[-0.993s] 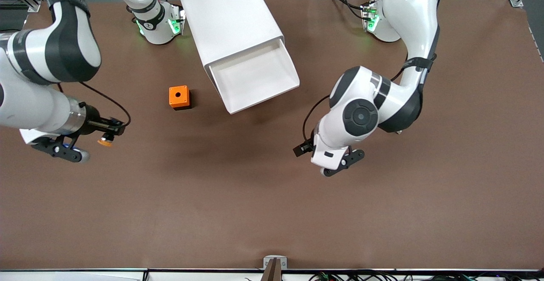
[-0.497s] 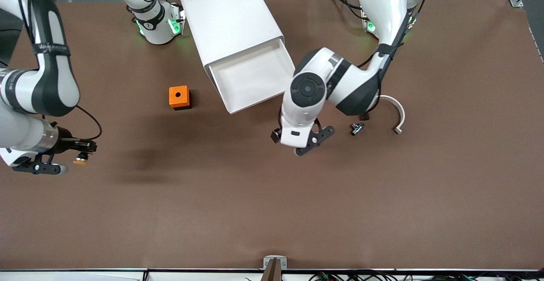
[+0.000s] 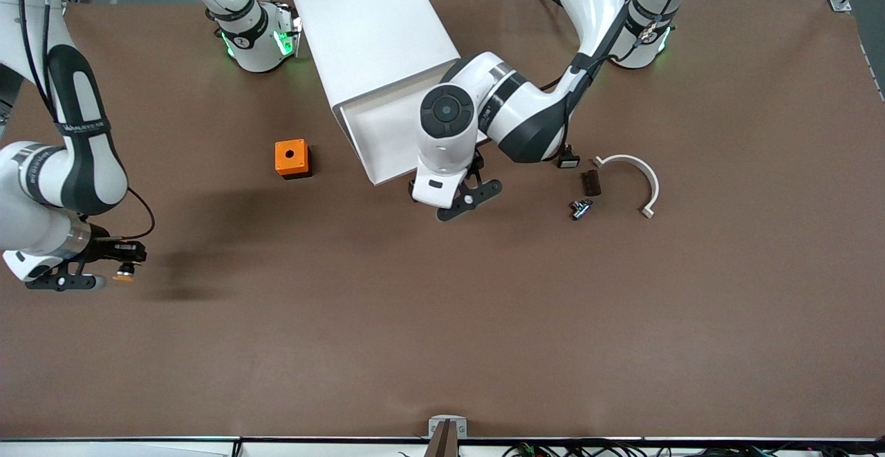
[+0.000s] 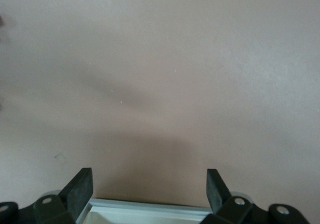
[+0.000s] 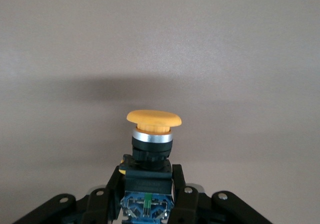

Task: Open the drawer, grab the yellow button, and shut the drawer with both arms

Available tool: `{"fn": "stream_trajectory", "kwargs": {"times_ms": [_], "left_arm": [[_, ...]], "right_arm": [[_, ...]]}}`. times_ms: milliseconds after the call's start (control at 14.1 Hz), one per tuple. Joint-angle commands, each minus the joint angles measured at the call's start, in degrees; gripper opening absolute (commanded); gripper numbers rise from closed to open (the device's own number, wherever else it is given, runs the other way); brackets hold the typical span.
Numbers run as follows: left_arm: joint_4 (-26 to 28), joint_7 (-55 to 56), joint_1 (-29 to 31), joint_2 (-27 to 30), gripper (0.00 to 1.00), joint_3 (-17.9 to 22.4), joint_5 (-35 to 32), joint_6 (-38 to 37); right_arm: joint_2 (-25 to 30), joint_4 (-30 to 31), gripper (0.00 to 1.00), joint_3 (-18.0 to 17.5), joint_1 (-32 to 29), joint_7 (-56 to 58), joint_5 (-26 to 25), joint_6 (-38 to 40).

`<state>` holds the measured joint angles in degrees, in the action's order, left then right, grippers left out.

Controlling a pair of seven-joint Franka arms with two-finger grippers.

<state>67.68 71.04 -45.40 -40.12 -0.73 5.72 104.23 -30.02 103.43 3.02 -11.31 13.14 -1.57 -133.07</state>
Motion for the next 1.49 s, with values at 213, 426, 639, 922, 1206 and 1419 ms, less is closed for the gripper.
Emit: {"fn": "stream_trajectory", "kwargs": {"times_ms": [213, 426, 639, 922, 1206, 1419], "left_arm": [[1.4, 0.8, -4.4, 0.4, 1.00, -0.2, -0.4, 0.5], [1.6, 0.8, -5.3, 0.4, 1.00, -1.6, 2.6, 0.3], [1.8, 1.0, -7.1, 0.3, 1.00, -2.2, 4.0, 0.0], [3.0, 3.7, -8.0, 0.2, 1.00, -2.3, 8.8, -0.4], [3.4, 4.7, -8.0, 0.2, 1.00, -2.4, 13.7, -1.1], [4.2, 4.7, -8.0, 0.2, 1.00, -2.4, 16.9, -1.6]], "right_arm": [[-3.8, 0.7, 0.01, -1.3, -1.3, 1.1, -0.1, -5.5], [-5.9, 0.6, 0.01, -1.4, -2.0, 1.1, 0.1, -7.3], [-6.3, 0.6, 0.23, -1.4, -2.3, 1.4, 0.1, -7.9], [-6.5, 0.4, 1.00, -1.5, -2.4, 1.5, 1.9, -7.2], [-3.6, -1.0, 1.00, -1.7, -1.7, 1.5, 2.2, -0.1], [1.6, -1.1, 1.00, -2.1, -0.7, 0.8, 2.2, 7.8]]}}
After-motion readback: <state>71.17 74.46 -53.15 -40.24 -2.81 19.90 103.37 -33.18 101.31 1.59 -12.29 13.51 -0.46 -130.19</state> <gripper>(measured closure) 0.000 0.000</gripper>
